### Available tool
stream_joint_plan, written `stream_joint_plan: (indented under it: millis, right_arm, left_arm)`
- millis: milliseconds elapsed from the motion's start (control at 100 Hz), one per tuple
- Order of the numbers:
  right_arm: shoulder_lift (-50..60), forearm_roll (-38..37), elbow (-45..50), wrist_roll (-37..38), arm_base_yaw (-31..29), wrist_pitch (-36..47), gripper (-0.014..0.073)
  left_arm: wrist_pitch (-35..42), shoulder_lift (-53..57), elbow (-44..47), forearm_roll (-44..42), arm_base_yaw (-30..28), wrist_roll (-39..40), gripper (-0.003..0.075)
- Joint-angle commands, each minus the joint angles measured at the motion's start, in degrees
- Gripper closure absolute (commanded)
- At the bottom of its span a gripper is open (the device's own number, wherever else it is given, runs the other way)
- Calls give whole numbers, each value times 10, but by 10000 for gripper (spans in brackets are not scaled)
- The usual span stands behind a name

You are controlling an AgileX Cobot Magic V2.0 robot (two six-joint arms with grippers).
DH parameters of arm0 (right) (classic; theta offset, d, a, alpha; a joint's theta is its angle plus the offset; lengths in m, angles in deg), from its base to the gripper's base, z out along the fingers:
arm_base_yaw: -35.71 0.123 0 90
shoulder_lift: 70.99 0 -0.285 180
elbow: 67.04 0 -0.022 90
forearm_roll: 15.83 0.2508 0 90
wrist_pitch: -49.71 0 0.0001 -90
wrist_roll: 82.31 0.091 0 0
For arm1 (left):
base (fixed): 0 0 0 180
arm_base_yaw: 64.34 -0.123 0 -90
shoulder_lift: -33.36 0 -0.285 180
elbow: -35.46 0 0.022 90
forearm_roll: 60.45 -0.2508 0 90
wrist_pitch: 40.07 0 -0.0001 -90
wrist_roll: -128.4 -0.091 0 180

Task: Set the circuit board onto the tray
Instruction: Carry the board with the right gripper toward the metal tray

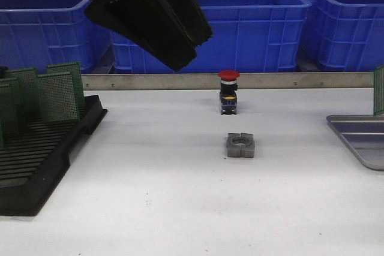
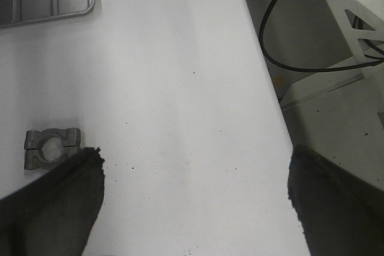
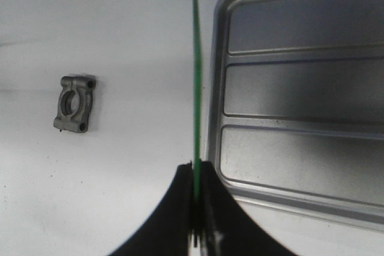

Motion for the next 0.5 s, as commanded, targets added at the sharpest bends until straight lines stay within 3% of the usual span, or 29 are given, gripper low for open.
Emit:
stream_joint_plan:
  millis: [0, 490]
  right_arm:
    - [-12, 44, -21, 2, -5, -13, 661]
    - [-96, 66, -63, 9, -5, -42, 661]
  left_arm:
    - [-31, 29, -16, 37, 5, 5, 132]
    - [-31, 29, -16, 37, 5, 5, 132]
